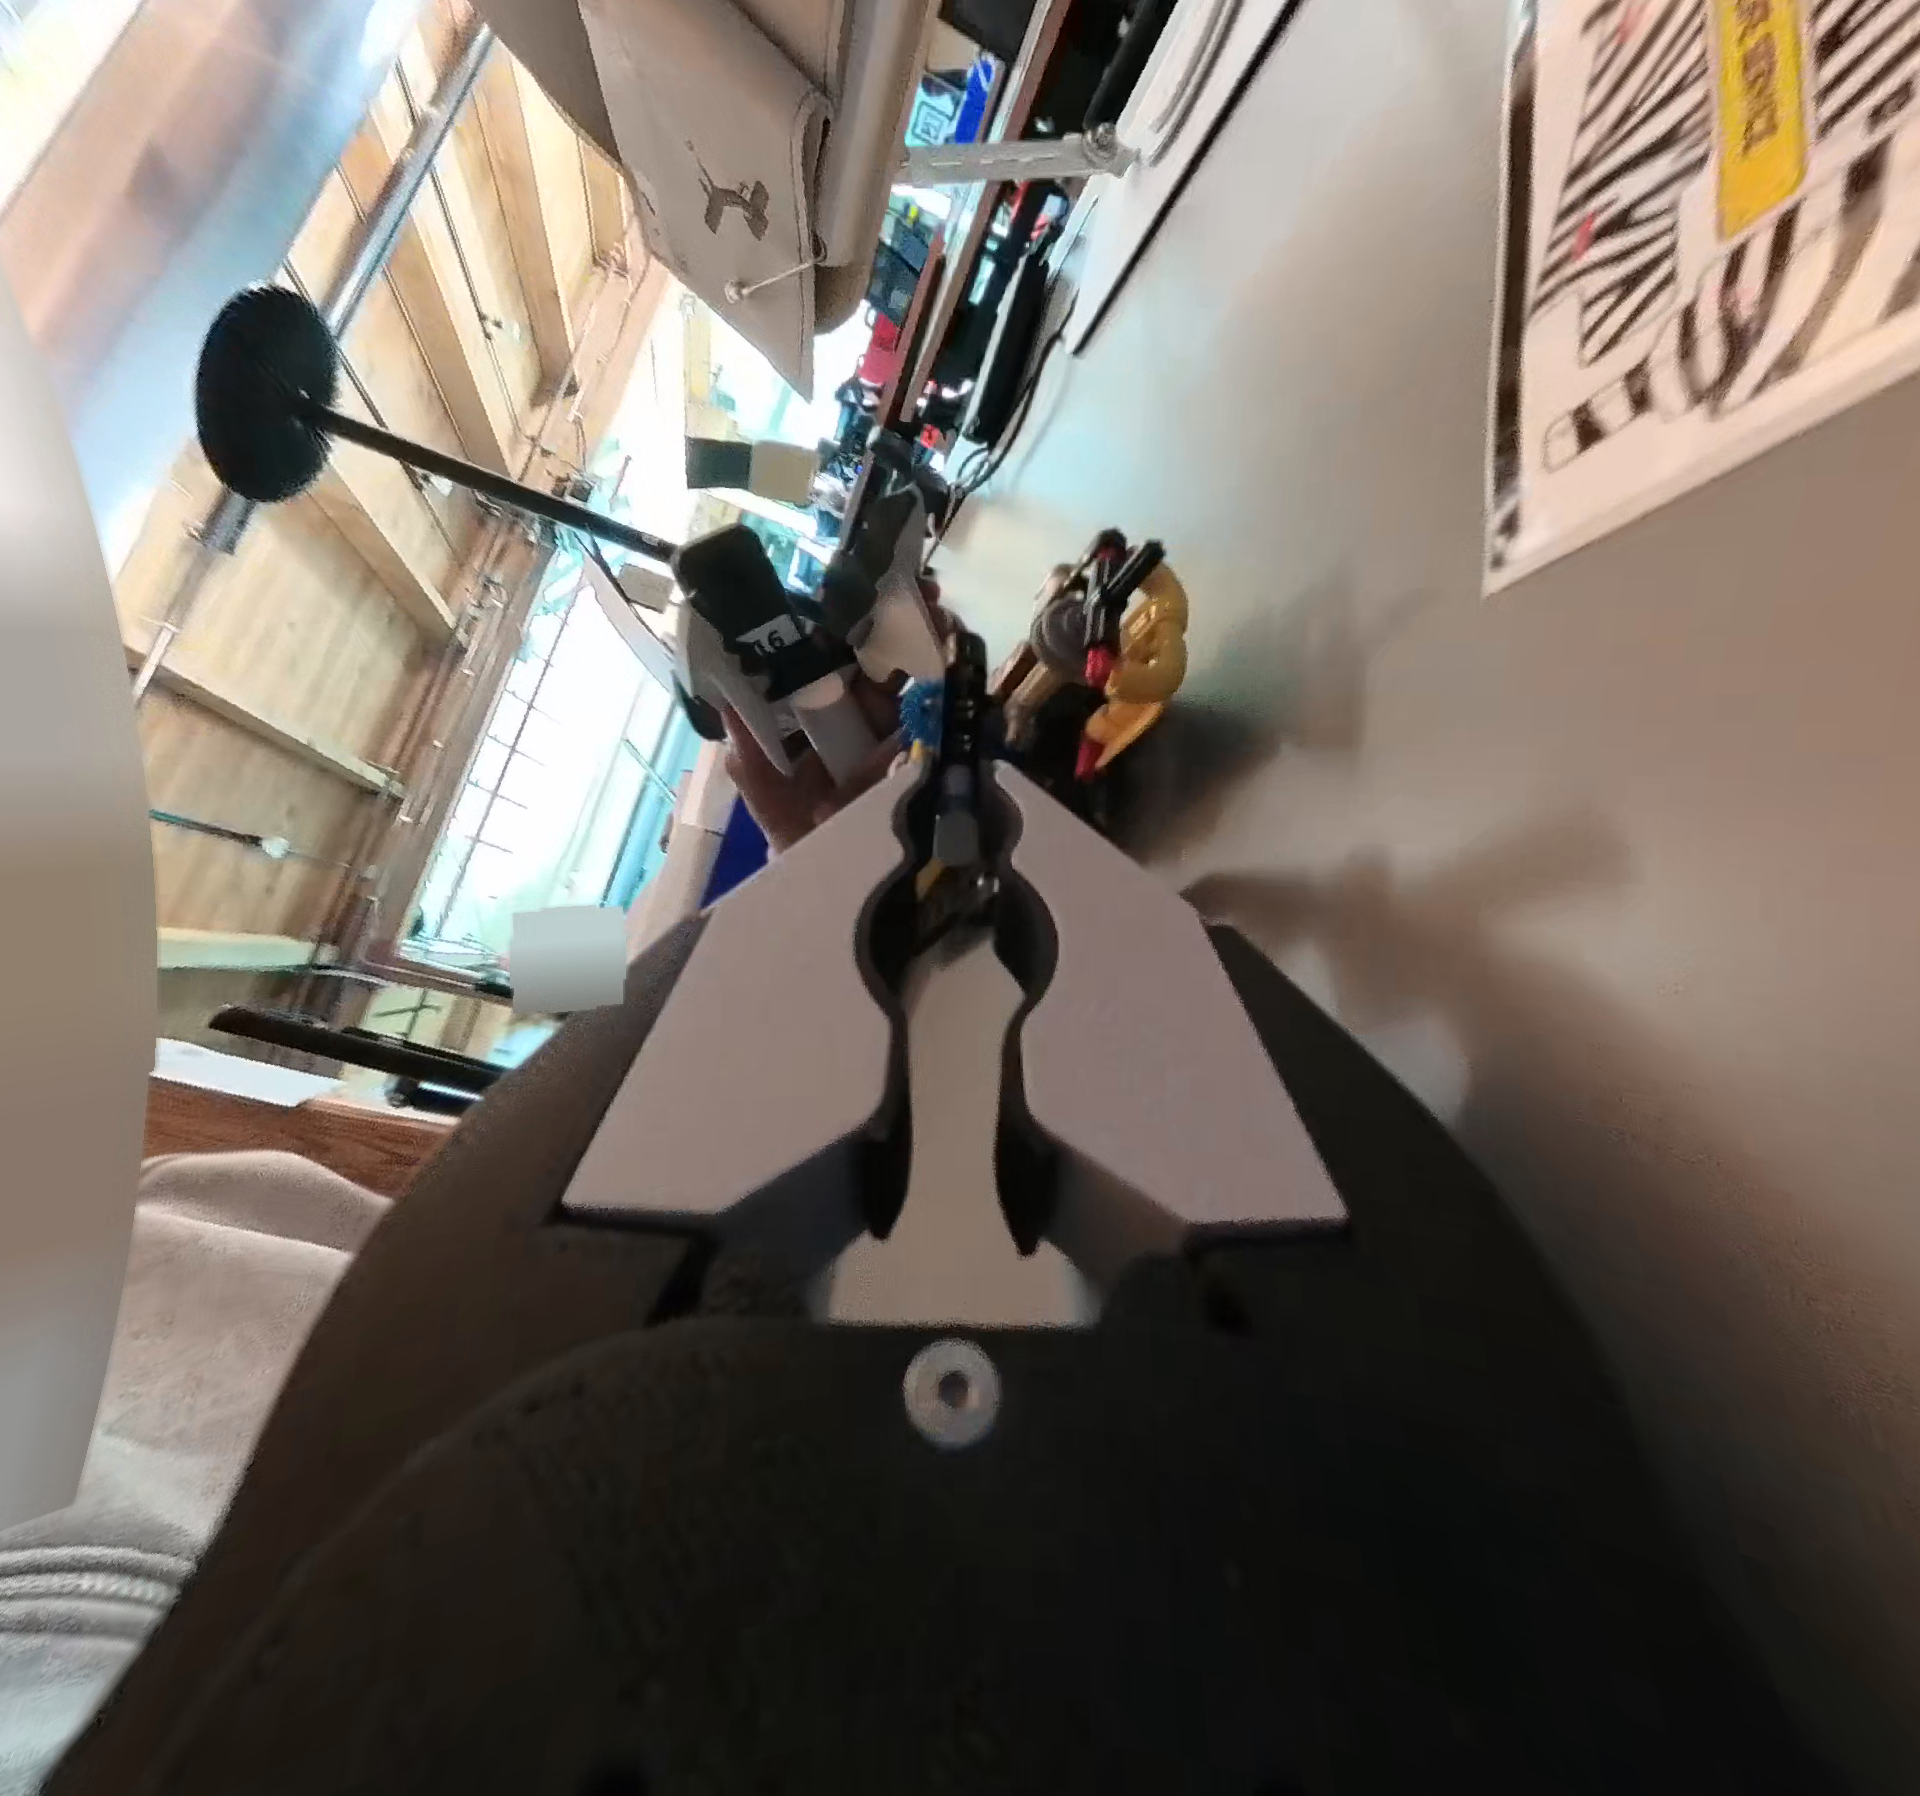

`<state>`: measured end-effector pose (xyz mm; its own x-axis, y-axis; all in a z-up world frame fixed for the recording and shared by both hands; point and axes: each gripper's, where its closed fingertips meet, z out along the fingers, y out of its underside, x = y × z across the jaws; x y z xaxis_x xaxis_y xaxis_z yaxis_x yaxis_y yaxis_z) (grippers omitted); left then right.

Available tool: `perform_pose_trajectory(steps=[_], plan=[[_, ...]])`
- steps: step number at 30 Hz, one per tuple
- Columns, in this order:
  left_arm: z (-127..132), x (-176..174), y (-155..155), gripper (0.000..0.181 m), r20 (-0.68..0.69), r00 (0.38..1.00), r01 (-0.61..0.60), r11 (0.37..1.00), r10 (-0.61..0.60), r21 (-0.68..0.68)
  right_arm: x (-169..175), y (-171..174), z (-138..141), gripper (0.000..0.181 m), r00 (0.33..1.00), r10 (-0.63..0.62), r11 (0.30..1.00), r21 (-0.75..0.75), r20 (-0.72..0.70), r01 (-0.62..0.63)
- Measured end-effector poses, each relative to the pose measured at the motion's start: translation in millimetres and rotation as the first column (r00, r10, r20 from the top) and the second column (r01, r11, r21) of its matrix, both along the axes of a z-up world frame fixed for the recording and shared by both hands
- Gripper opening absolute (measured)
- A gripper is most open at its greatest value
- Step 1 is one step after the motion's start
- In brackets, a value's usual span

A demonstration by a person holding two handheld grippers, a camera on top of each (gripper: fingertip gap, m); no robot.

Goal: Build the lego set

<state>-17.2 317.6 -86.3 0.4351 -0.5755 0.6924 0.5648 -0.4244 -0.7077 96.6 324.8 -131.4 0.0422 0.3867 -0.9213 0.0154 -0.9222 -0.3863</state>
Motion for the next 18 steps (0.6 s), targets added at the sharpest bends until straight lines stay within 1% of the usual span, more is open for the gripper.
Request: perform_pose_trajectory(steps=[3, 6, 10, 15, 18], plan=[[-0.9, 2.1, -0.2, 0.075, -0.003, 1.0, 0.01, 1.0, -0.01, -0.003, 4.9, 10.4, 1.4, 0.005, 1.0, -0.016, 0.999, 0.041, 0.008, 0.016], [-2.2, 3.9, -0.1, 0.075, -0.01, 1.0, 0.015, 1.0, -0.016, -0.007, 4.6, 11.3, 0.3, 0.005, 1.0, -0.009, 1.0, 0.015, 0.002, 0.009], [-3.3, 6.9, -0.6, 0.075, -0.018, 0.999, 0.028, 1.0, -0.029, -0.009, 4.4, 10.4, 0.5, 0.005, 1.0, -0.005, 1.0, 0.019, 0.001, 0.005], [-5.7, 10.2, -0.5, 0.075, -0.038, 0.999, 0.036, 0.999, -0.036, -0.016, 6.0, 12.6, -0.1, 0.005, 1.0, -0.008, 0.999, -0.051, -0.027, 0.007], [-5.4, 9.9, -0.5, 0.074, -0.034, 0.999, 0.037, 0.999, -0.038, -0.016, 5.8, 12.3, -0.8, 0.005, 1.0, -0.005, 0.998, -0.064, -0.028, 0.003]])
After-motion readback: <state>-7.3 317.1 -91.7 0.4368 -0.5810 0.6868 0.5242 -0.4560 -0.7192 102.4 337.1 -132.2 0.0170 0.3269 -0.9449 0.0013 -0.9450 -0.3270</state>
